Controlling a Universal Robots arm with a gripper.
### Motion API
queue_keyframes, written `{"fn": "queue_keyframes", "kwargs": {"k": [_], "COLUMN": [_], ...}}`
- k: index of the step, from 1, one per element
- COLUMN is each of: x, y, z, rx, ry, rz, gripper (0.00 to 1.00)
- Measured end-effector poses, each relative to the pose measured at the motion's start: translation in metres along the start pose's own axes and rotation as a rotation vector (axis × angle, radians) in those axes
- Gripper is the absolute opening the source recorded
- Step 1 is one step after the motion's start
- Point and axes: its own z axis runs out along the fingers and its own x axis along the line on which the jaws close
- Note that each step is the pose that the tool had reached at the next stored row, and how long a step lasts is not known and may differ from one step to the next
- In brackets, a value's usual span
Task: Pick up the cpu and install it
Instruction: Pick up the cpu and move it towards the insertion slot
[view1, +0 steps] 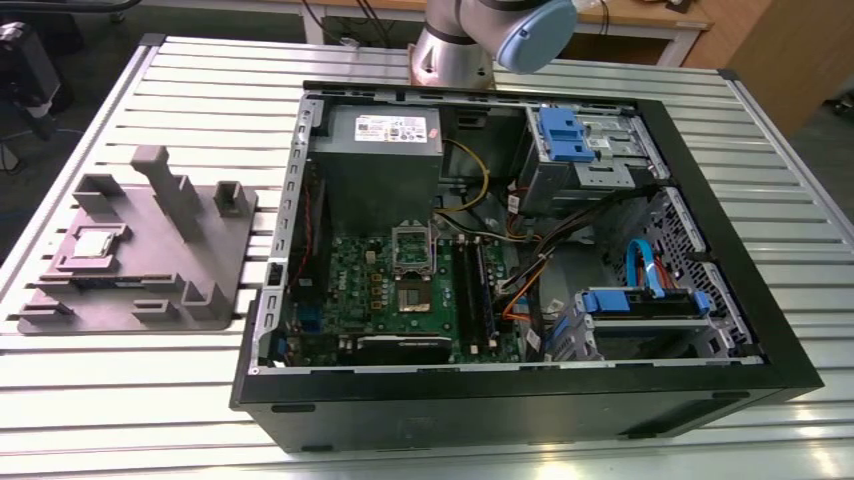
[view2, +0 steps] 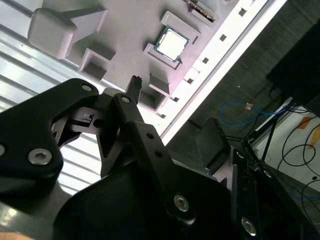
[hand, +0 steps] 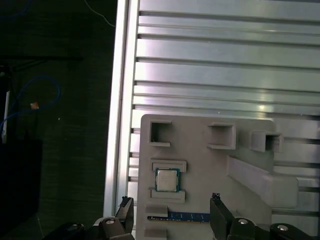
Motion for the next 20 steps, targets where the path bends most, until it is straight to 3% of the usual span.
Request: {"fn": "queue_keyframes", "kwargs": {"k": [20], "x": [0.0000], "y": [-0.0001], "z": [0.0045], "rx": [0.0000], "ry": [0.0000], "rz": [0.000], "gripper": [0.71]}}
